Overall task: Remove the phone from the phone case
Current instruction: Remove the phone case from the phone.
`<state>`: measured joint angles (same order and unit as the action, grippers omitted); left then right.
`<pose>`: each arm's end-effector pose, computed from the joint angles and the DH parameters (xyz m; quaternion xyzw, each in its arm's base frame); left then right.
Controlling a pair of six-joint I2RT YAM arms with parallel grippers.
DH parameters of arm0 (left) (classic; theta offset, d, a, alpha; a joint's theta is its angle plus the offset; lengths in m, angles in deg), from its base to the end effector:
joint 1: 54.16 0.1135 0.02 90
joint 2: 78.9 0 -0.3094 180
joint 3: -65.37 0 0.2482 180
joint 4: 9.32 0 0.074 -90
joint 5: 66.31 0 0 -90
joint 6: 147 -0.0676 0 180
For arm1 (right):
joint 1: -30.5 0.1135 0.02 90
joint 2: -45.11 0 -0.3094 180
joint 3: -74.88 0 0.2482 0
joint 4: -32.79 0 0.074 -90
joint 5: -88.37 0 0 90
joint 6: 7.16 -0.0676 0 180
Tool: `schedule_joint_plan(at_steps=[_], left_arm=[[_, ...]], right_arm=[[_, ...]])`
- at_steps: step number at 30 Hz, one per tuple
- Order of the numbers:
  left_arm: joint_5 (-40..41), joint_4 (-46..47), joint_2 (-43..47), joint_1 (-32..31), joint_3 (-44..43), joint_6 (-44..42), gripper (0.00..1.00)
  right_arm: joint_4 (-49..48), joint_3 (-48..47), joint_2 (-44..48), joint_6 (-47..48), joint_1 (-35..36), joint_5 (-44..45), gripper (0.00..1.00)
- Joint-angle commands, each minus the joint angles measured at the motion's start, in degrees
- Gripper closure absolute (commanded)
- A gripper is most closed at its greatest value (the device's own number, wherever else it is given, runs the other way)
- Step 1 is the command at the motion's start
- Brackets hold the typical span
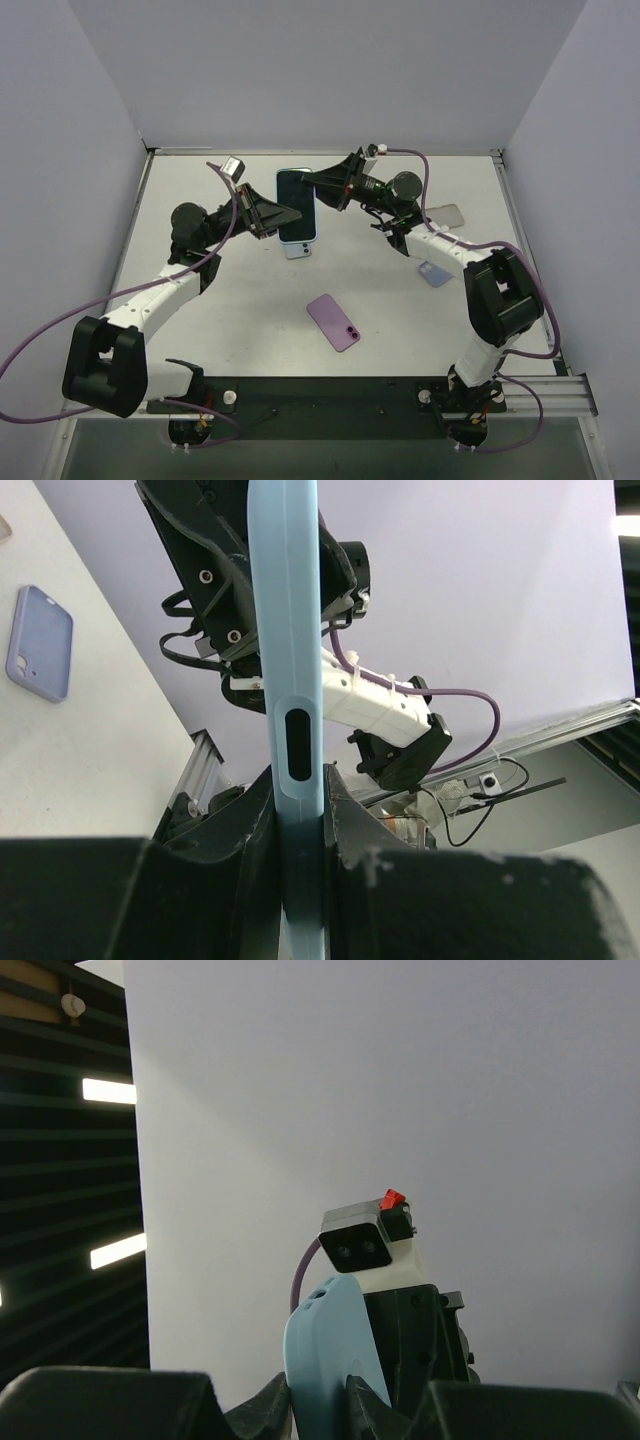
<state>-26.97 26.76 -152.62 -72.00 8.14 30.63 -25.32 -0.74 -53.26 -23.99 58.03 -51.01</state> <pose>0.2518 -0.1360 0.3792 -0.0114 0.6274 -0.7371 0.2509 0.3223 0.2258 0.3919 -0.0197 0.5579 0.8184 0.1364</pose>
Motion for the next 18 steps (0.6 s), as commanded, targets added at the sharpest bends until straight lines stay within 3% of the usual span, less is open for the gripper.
schedule_joint_plan(at_steps=[1,7,14,15,18], left_arm=[[-2.8,15.8,4.4,-0.1,-2.0,-2.3,1.00],[-2.2,17.8,5.9,-0.1,-4.0,-1.8,1.00],[-1.3,13.3,8.5,-0.1,-5.3,-2.6,1.00],[-1.1,10.7,8.7,-0.1,-5.6,-3.3,1.00],[-1.1,0.4,8.5,-0.1,-7.4,-6.3,1.00]], right_arm=[[-23.4,-4.0,1.7,-16.7,-1.1,12.5,1.00],[-23.4,-4.9,0.3,-21.1,0.2,17.3,1.00],[-22.1,-6.0,0.6,-15.1,-1.3,14.5,1.00],[-21.1,-6.0,1.8,-13.4,-1.8,13.3,0.86],[-11.1,-4.6,6.1,-3.0,-3.3,7.1,0.68]])
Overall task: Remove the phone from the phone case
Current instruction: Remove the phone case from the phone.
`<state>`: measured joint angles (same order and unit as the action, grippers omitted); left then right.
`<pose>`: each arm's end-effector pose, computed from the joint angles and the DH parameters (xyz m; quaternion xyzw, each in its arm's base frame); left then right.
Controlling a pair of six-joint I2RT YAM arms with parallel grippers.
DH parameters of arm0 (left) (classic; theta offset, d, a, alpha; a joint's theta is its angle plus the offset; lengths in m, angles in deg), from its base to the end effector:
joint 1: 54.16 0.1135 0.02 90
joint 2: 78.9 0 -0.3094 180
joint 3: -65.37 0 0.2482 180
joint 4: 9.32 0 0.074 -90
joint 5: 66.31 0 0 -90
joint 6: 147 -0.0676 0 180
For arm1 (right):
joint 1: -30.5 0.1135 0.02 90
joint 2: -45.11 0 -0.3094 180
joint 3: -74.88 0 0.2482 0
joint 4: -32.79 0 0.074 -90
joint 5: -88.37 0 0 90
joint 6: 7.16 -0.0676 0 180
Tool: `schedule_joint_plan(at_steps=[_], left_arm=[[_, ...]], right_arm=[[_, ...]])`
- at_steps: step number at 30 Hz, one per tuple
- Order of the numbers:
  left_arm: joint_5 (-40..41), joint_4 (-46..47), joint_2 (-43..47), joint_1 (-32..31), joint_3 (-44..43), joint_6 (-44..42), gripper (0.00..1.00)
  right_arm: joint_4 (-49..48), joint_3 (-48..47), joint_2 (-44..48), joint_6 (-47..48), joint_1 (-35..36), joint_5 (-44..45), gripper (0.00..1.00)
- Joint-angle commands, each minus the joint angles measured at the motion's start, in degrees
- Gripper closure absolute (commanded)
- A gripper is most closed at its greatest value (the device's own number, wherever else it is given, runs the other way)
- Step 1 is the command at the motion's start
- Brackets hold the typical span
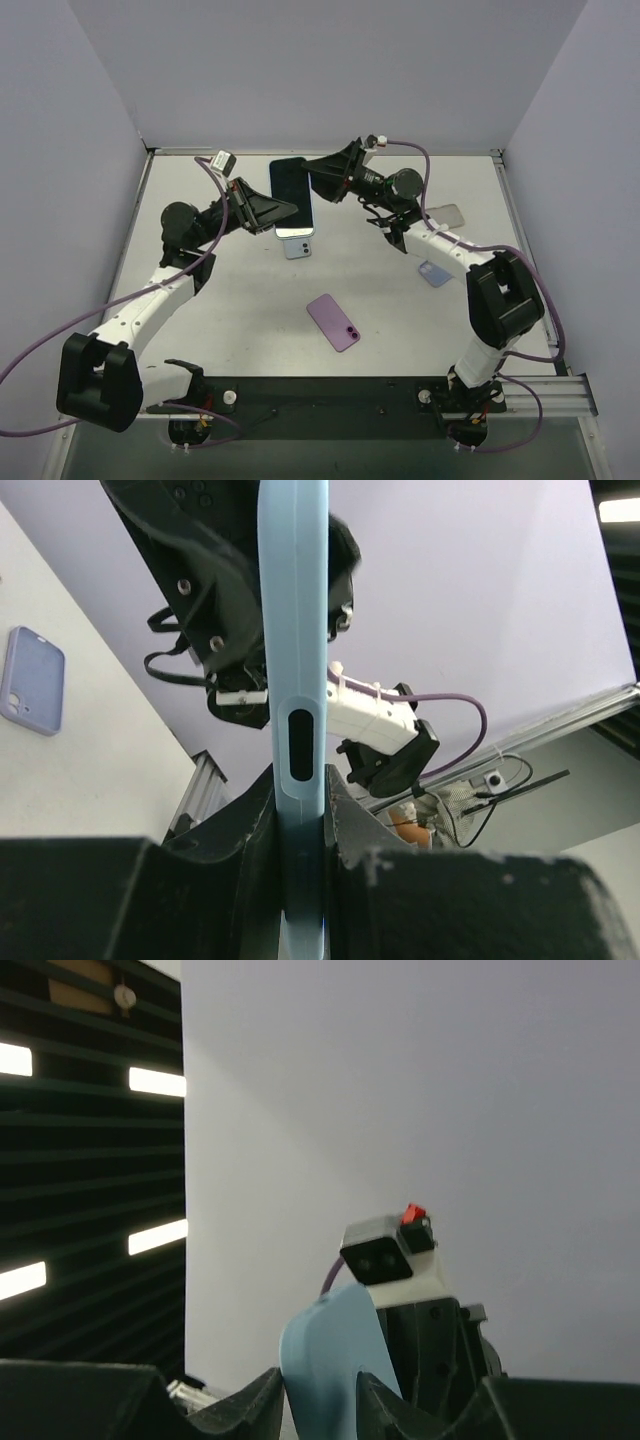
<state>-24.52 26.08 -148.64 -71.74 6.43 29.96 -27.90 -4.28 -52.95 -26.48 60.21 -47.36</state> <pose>0.2373 -0.1281 0.4068 0.0019 0.6011 -0.7425 0.2955 0.3135 0.2346 0.4202 -0.0316 0.5162 0.8434 0.1457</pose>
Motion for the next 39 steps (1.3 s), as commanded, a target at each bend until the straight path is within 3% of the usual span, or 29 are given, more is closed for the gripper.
schedule_joint_plan(at_steps=[1,4,5,7,8,10,13,16,20,22,25,29,33,39], left_arm=[[-3.5,0.7,4.3,-0.3,-5.2,-5.6,1.00],[-3.0,0.5,3.7,-0.2,-4.4,-4.3,1.00],[-2.9,0.5,3.7,-0.2,-3.8,-4.1,1.00],[-2.9,0.4,3.5,-0.3,-3.5,-4.0,1.00],[-2.7,0.0,3.4,-0.2,-3.3,-4.0,1.00],[-2.8,-0.4,2.9,-0.1,-3.3,-4.3,1.00],[-2.3,-1.1,2.3,-0.2,-3.0,-5.0,1.00],[-0.1,-3.5,2.6,-1.2,-1.6,-7.8,1.00],[1.7,-14.2,1.9,-4.5,-2.4,-17.0,1.00],[0.9,-13.9,-0.4,-6.7,-2.7,-17.3,1.00],[-2.6,-7.5,-5.2,-7.6,-1.7,-14.1,1.00],[-5.5,11.1,-11.3,-8.1,1.6,-2.6,1.00],[-5.8,13.8,-13.1,-8.7,1.8,-1.0,1.00],[-6.3,10.9,-11.9,-9.2,0.8,-3.2,1.00]], right_arm=[[-4.7,0.0,7.1,7.1,-5.7,1.1,0.66],[14.9,1.3,13.4,19.8,-6.8,-0.2,0.59],[26.0,1.1,14.9,28.9,-6.9,0.2,0.57],[43.9,-0.1,18.7,37.1,-6.9,2.0,0.52],[48.8,-1.8,19.7,44.5,-6.9,4.1,0.50],[60.5,-3.0,21.9,50.2,-6.9,6.9,0.48],[69.8,-4.2,24.1,58.5,-6.8,13.5,0.46],[69.7,-0.1,27.1,60.5,-7.0,17.0,0.43],[70.0,4.8,31.4,64.8,-7.0,20.9,0.43],[70.5,5.7,32.8,64.6,-8.4,17.1,0.42],[70.0,6.6,33.2,66.1,-10.0,11.2,0.42],[64.3,11.8,35.2,65.2,-10.5,6.9,0.43],[61.1,14.1,36.2,62.8,-11.5,3.4,0.43],[46.3,17.7,33.9,53.3,-12.8,-1.8,0.44]])
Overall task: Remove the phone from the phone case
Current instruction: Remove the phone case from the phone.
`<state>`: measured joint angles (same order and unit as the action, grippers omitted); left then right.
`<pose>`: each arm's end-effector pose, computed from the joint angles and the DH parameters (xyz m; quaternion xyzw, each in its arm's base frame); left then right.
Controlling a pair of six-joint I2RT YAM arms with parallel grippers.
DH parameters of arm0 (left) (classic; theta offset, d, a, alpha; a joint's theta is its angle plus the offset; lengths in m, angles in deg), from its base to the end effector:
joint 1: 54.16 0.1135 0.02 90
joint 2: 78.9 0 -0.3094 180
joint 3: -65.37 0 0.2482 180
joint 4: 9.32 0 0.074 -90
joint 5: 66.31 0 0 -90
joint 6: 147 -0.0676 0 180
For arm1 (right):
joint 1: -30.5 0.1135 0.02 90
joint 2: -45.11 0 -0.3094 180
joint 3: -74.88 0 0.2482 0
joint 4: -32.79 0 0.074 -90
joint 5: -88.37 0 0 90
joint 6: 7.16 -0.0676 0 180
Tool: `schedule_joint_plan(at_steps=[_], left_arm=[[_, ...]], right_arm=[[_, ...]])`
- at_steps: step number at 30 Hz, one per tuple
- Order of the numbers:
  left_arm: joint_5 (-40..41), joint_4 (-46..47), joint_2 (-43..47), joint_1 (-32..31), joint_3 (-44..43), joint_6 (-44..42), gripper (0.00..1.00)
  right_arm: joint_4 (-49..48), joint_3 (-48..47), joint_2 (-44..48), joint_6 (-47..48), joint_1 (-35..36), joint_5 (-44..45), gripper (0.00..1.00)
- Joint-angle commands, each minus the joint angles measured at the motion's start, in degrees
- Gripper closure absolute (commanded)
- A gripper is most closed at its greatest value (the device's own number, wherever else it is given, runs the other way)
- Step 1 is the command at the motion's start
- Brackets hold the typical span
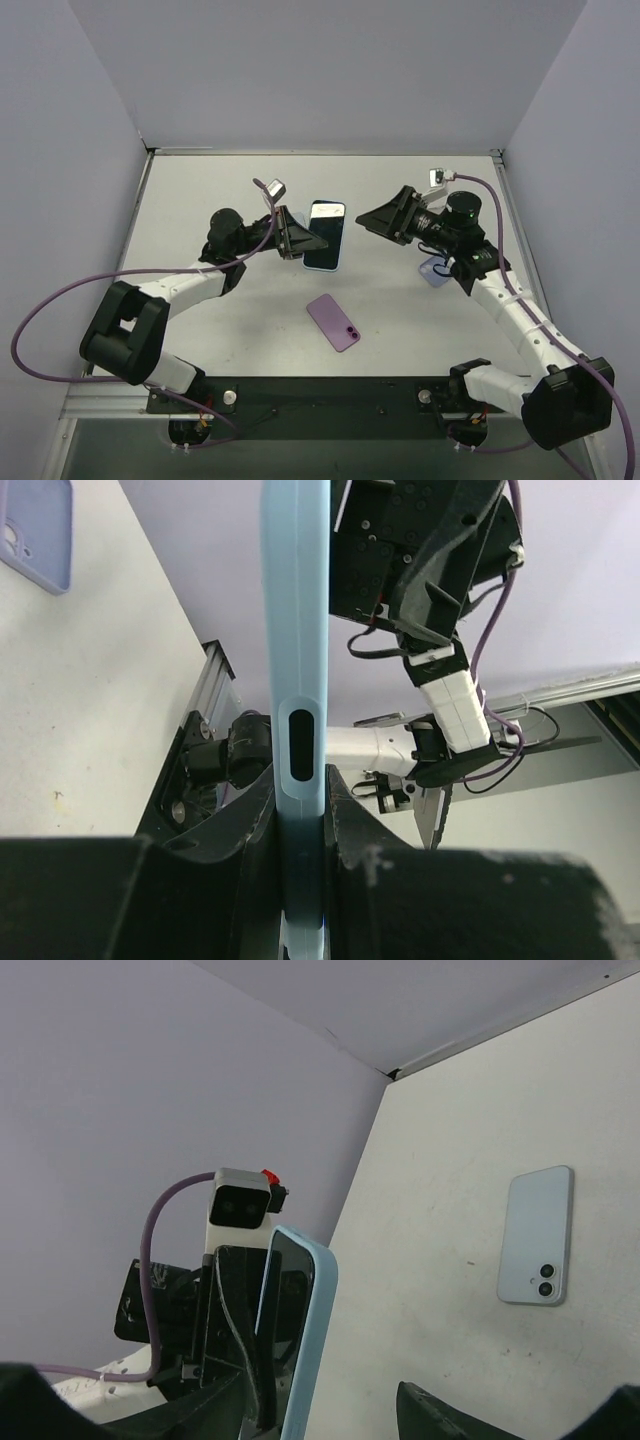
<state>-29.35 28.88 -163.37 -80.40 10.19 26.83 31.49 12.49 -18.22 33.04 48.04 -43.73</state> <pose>0.2631 -0.1899 0.3178 0.0172 0.6732 -0.7235 0.1518 0.2280 0.1196 0.3867 -0.0620 0.7027 0.5777 0.4106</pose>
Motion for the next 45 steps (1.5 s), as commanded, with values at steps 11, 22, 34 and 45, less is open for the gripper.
schedule_joint_plan(at_steps=[11,22,34,45], left_arm=[[-1.7,13.2,2.6,-1.3,-1.4,3.4,1.00],[-1.4,12.3,3.3,-1.3,-1.6,2.8,1.00],[-1.1,12.8,4.0,-1.2,-1.6,2.7,1.00],[-1.5,18.9,7.1,-1.3,-4.2,1.3,1.00]], right_arm=[[-31.6,0.3,-11.4,-18.2,-0.3,-8.7,0.51],[-36.2,0.7,-12.2,-20.9,2.1,-10.0,0.69],[-47.4,2.7,-13.7,-31.0,2.9,-7.3,1.00],[-73.1,-3.3,-20.0,-61.8,4.2,3.2,1.00]])
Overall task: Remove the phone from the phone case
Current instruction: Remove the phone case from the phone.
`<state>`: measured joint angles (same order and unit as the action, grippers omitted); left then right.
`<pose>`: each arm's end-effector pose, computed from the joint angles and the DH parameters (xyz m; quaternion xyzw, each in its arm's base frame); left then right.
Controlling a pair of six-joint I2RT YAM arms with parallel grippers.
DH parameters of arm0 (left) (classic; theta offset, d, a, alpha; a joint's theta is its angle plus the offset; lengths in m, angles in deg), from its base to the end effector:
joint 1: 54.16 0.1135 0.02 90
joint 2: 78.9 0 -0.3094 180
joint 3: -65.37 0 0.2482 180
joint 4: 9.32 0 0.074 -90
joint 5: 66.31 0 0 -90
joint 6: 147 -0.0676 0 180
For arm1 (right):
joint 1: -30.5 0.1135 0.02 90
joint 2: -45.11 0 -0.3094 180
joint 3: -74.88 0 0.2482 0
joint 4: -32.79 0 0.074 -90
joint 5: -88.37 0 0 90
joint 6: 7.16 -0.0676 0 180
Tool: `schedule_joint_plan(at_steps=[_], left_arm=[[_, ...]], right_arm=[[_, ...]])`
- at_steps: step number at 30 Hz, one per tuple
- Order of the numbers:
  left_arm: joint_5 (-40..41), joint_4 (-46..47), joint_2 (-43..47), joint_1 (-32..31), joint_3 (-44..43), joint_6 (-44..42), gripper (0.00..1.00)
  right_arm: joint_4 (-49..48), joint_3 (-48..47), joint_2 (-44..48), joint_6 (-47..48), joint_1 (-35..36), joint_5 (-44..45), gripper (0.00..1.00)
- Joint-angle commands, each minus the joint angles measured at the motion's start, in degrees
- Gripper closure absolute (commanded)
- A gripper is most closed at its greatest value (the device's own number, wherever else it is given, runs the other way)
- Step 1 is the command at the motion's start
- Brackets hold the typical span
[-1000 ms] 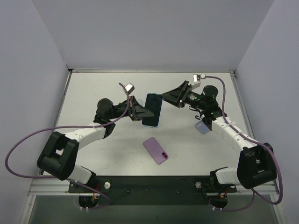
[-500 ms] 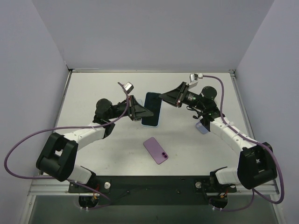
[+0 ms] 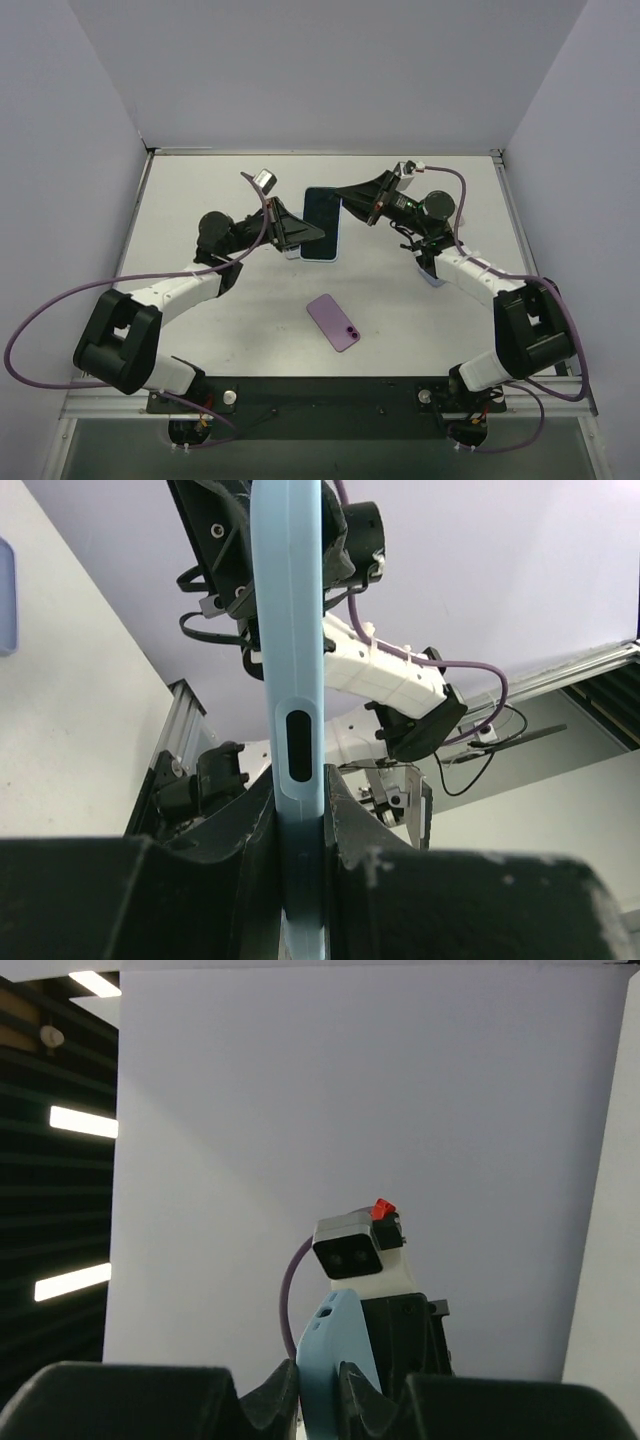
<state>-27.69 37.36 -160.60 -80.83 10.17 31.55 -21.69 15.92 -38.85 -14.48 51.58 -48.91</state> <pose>0.2502 -0.1848 0.3490 0.0398 0.6251 -0.7569 0.1864 0.2777 0.1603 0.3753 0.0125 0.5770 0.7831 0.2316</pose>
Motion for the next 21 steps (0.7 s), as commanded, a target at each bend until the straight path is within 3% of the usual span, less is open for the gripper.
schedule_joint_plan(at_steps=[1,8,21], left_arm=[[-3.1,11.5,4.5,-0.8,-4.4,-3.5,1.00],[-2.9,15.6,5.2,-0.8,-7.3,-2.0,1.00],[-0.7,17.1,7.5,-0.9,-11.3,-0.4,1.00]], right_arm=[[-19.8,-7.8,0.9,-14.9,0.6,9.0,1.00],[-26.5,-13.9,-2.5,-25.2,1.2,15.9,1.00],[-26.9,-18.6,-7.4,-29.8,6.3,18.0,1.00]])
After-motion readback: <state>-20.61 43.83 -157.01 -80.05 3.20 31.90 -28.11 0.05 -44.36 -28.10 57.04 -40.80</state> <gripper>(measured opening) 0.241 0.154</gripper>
